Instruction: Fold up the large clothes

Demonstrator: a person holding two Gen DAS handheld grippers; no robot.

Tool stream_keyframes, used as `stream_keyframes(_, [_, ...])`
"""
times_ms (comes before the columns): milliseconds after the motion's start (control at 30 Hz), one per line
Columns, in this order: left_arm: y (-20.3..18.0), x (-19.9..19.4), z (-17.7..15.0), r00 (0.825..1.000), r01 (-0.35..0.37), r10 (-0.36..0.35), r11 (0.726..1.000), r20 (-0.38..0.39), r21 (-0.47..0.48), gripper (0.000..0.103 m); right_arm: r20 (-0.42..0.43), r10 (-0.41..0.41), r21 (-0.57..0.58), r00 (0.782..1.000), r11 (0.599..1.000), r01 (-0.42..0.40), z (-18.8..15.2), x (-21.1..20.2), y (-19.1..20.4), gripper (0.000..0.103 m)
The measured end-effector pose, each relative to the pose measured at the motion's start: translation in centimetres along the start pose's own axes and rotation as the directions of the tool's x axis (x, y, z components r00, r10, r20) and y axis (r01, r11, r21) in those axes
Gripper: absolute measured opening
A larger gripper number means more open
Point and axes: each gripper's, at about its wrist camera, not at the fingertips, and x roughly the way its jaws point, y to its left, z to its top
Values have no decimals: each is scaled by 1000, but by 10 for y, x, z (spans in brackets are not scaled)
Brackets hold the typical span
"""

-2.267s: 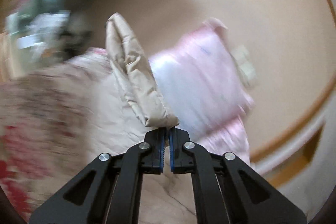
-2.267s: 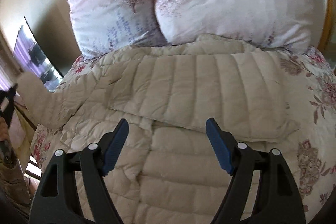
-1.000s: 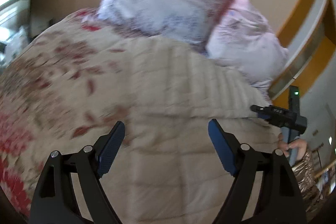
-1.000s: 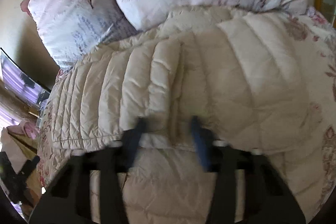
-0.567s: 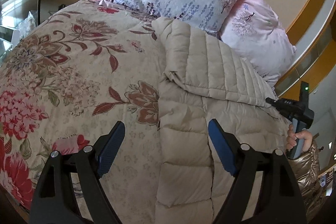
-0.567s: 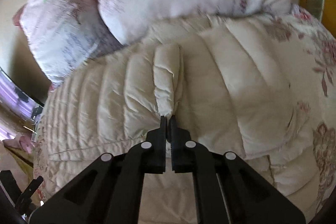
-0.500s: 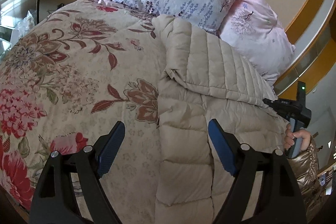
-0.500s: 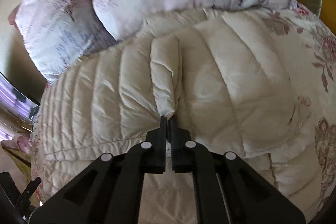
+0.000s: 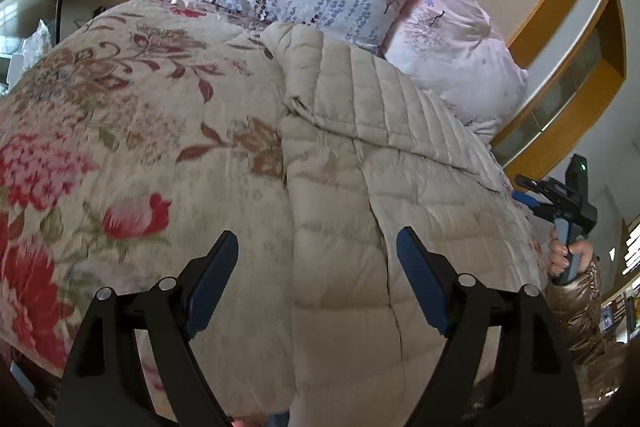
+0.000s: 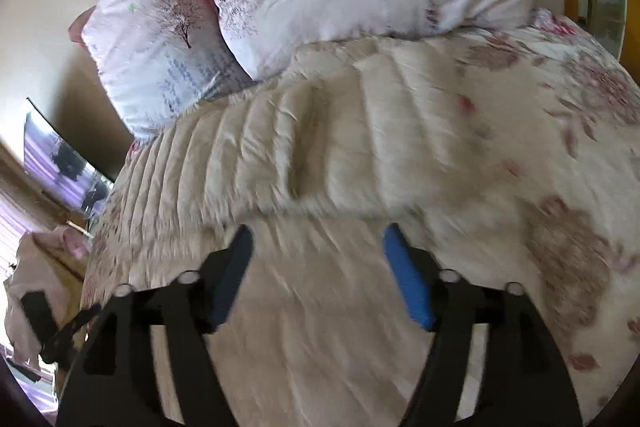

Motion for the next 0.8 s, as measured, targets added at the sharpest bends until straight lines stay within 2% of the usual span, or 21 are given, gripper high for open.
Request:
stream_keyframes(167, [2, -5, -22, 997, 52, -52, 999, -49, -12, 80, -72, -37, 35, 997, 999, 39, -48, -47, -51, 75])
stream_keyframes(233, [1, -8, -32, 995, 74, -75, 997, -62, -19, 79, -98, -25, 74, 995, 997, 32, -69, -60, -68, 75])
stream_keyframes(333, [0, -17, -48, 992, 103, -104, 994, -68, -20, 78, -142, 34, 130, 989, 991, -16, -109, -85, -91, 75])
stream_keyframes(433, [2, -29, -63, 985, 157, -159, 987, -64, -33, 78, -171, 27, 141, 985, 990, -3, -138, -104, -104, 75])
stream_keyframes(533, [5, -38, -77, 977, 202, -204, 978, -62, -41, 78, -202, 60, 193, 977, 981, -21, -155, -107, -120, 76])
stream_keyframes(600, [9, -40, -84, 973, 217, -220, 975, -66, -54, 78, -203, 132, 243, 970, 967, -81, -165, -102, -132, 76])
stream_keyframes(700, [12, -37, -94, 971, 218, -223, 973, -84, -69, 78, -187, 216, 295, 958, 943, -155, -172, -92, -144, 76])
stream_keyframes(800, [17, -27, -102, 969, 211, -220, 973, -109, -90, 78, -194, 262, 339, 945, 922, -186, -178, -79, -153, 76])
